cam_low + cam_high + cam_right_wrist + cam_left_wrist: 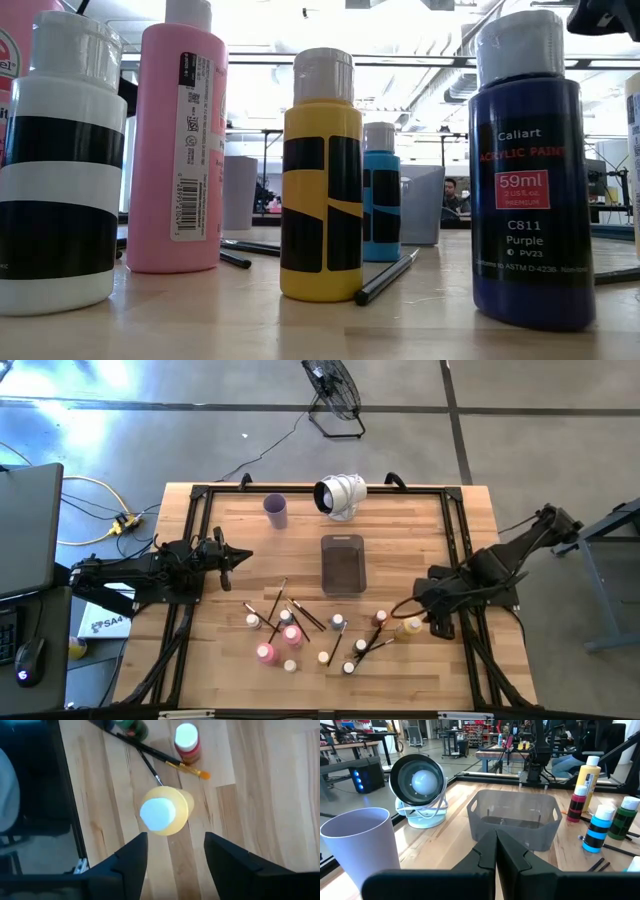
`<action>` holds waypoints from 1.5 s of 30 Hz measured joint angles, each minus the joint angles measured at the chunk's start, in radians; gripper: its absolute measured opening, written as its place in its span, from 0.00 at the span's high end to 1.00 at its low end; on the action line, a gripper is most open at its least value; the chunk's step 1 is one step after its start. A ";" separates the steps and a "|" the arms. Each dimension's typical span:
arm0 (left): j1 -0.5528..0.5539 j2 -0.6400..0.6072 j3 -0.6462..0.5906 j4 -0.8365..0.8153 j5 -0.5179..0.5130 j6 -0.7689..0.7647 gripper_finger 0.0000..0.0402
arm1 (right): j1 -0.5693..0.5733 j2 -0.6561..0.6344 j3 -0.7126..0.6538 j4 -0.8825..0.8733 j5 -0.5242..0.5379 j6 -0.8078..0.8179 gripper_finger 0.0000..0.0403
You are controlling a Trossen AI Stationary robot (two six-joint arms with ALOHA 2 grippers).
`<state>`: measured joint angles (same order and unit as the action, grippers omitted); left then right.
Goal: Pick & Place Paint Supplies
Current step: Put the yellow paint bottle into the black bin
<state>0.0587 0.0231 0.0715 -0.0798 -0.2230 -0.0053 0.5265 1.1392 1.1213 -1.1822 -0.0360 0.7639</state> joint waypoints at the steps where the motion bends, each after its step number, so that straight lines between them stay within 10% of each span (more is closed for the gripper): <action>1: 0.000 0.000 0.000 0.000 0.000 0.000 1.00 | 0.000 0.008 0.000 0.003 0.000 -0.001 0.53; 45: 0.000 0.000 0.002 -0.022 0.001 0.000 1.00 | 0.004 0.063 -0.066 0.139 0.001 -0.009 0.53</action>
<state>0.0586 0.0231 0.0731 -0.1017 -0.2222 -0.0055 0.5304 1.2018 1.0554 -1.0435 -0.0353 0.7551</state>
